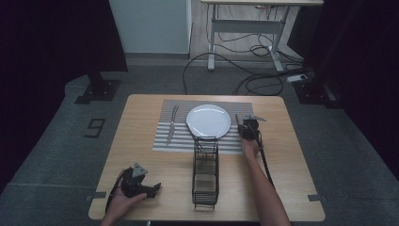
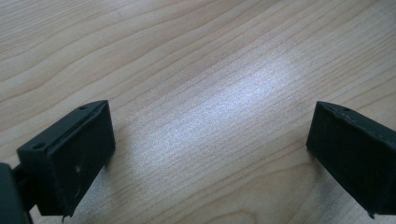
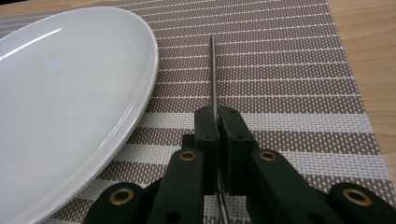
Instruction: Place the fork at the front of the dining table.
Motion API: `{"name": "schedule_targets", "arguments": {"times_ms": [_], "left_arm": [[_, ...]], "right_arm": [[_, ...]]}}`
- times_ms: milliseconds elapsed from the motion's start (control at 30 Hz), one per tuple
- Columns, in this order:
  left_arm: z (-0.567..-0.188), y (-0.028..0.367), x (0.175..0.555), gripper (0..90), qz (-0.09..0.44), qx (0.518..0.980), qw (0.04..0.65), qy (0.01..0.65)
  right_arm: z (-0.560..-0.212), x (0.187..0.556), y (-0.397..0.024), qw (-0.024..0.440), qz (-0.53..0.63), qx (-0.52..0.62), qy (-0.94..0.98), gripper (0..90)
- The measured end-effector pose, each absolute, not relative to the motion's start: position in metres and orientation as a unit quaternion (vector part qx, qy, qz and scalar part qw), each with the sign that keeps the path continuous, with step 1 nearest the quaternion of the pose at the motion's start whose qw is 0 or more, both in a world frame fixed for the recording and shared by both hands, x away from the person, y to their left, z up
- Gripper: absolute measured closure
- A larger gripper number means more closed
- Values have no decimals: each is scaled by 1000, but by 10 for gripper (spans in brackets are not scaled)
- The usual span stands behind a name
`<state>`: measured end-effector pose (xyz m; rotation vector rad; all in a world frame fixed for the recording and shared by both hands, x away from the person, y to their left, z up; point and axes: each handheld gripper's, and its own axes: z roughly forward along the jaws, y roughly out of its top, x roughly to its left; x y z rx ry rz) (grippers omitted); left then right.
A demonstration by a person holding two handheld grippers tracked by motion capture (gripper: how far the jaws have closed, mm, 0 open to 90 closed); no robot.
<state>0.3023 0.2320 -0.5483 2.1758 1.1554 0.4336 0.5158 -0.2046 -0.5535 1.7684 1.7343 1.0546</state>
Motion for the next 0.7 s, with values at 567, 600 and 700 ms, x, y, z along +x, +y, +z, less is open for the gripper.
{"name": "schedule_targets", "arguments": {"times_ms": [567, 600, 700], "left_arm": [[-548, 232, 302, 8, 165, 826, 315, 438], [-548, 232, 302, 8, 165, 826, 315, 438], [-548, 232, 302, 8, 164, 826, 315, 438]], "right_arm": [[-544, 509, -205, 272, 353, 605, 660, 743], [-543, 509, -206, 272, 352, 606, 659, 745], [-543, 509, -210, 270, 350, 608, 659, 748]]}}
